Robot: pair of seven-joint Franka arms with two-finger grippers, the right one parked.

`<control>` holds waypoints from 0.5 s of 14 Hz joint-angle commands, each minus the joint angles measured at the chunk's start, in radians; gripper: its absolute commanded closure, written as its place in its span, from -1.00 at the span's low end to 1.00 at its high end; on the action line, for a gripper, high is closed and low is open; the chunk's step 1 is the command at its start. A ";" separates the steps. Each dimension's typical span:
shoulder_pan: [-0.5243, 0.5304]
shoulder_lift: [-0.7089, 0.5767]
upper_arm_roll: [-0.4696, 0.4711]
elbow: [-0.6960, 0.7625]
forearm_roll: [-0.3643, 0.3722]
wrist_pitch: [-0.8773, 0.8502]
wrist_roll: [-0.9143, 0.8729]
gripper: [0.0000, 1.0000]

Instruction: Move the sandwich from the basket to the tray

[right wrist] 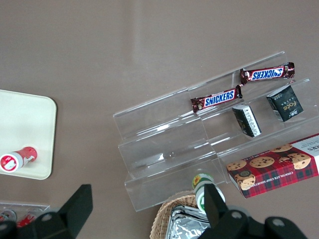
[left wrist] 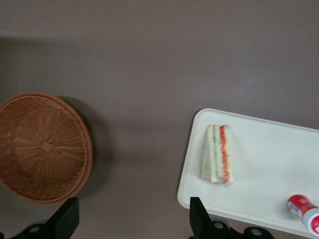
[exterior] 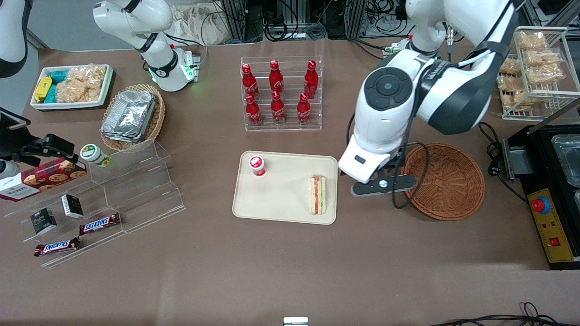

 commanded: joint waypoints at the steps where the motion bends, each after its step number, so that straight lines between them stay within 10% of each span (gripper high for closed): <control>1: 0.023 -0.097 0.065 -0.048 -0.066 -0.023 0.125 -1.00; 7: 0.026 -0.216 0.360 -0.082 -0.252 -0.055 0.478 -1.00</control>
